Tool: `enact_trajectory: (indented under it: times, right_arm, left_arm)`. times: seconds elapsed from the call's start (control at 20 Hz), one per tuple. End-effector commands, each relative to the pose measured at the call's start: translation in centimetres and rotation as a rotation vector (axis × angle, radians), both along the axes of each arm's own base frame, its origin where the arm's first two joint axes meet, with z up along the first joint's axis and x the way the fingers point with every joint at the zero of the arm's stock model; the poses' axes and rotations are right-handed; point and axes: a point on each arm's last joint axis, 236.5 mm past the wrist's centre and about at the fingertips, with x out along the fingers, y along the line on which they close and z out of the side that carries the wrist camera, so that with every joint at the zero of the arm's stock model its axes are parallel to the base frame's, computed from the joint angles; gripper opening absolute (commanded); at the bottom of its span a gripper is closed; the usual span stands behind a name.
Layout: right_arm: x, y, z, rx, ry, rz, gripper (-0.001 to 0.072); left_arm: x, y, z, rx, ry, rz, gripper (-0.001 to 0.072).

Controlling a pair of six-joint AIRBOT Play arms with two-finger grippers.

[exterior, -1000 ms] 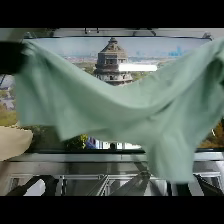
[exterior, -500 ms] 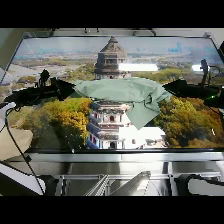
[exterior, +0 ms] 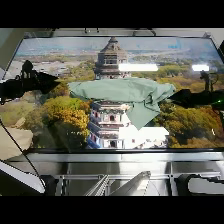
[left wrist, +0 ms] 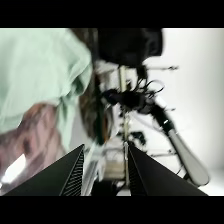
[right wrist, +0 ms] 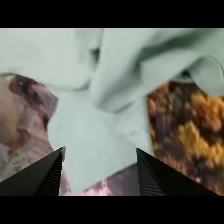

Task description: Fold the shirts.

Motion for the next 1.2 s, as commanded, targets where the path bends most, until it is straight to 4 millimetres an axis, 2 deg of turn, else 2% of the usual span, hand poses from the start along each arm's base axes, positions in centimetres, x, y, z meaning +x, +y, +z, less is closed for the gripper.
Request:
enact_trajectory:
  times: [0.0, 0.2, 0.35, 0.45, 0.55, 0.6, 0.65, 0.7, 0.8, 0.9, 1.0, 1.05, 1.15]
  right_arm:
    - [-1.2, 1.7, -3.4, -0.026, 0.087, 0.020, 0.0521]
    - [1.7, 5.3, -5.3, -0.042, 0.053, -0.018, 0.0521]
    - [3.5, 6.3, -6.1, -0.085, 0.022, -0.055, 0.0520]
    - [4.6, 6.0, -6.5, -0.089, 0.031, -0.094, 0.0489]
    - [5.6, 5.8, -6.3, -0.080, 0.019, -0.125, 0.0481]
    - [5.9, 5.8, -6.1, -0.076, 0.013, -0.129, 0.0431]
    - [6.0, 5.8, -5.8, -0.074, 0.007, -0.130, 0.0236]
    - [6.1, 5.8, -5.8, -0.074, 0.006, -0.129, 0.0131]
    - [6.0, 5.9, -5.8, -0.080, -0.005, -0.112, 0.0026]
    - [6.0, 5.9, -5.8, -0.081, -0.007, -0.111, 0.0025]
    - [6.0, 5.9, -5.8, -0.081, -0.007, -0.111, 0.0025]
    - [6.0, 5.9, -5.8, -0.081, -0.007, -0.111, 0.0025]
    - [6.0, 5.9, -5.8, -0.081, -0.007, -0.111, 0.0025]
  left_arm:
    - [-3.3, -1.9, -4.9, 0.186, 0.136, -0.102, 0.0296]
    - [-3.1, -6.1, -8.8, 0.253, 0.177, -0.115, 0.0297]
    - [-2.1, -8.7, -10.9, 0.312, 0.164, -0.101, 0.0296]
    - [-1.2, -9.3, -11.3, 0.342, 0.136, -0.099, 0.0296]
    - [-0.7, -8.7, -11.4, 0.419, 0.091, -0.136, 0.0296]
    - [-0.7, -8.1, -11.3, 0.467, 0.085, -0.158, 0.0295]
    - [-0.7, -7.1, -11.3, 0.525, 0.087, -0.180, 0.0295]
    - [-0.6, -5.9, -11.4, 0.579, 0.091, -0.193, 0.0295]
    - [-0.4, -3.8, -11.5, 0.669, 0.116, -0.192, 0.0296]
    - [-0.5, -3.4, -11.5, 0.682, 0.139, -0.190, 0.0296]
    - [-1.0, -4.3, -11.9, 0.683, 0.143, -0.208, 0.0297]
    - [-0.7, -4.9, -12.3, 0.693, 0.132, -0.202, 0.0297]
    - [1.1, -5.8, -12.7, 0.726, 0.078, -0.148, 0.0297]
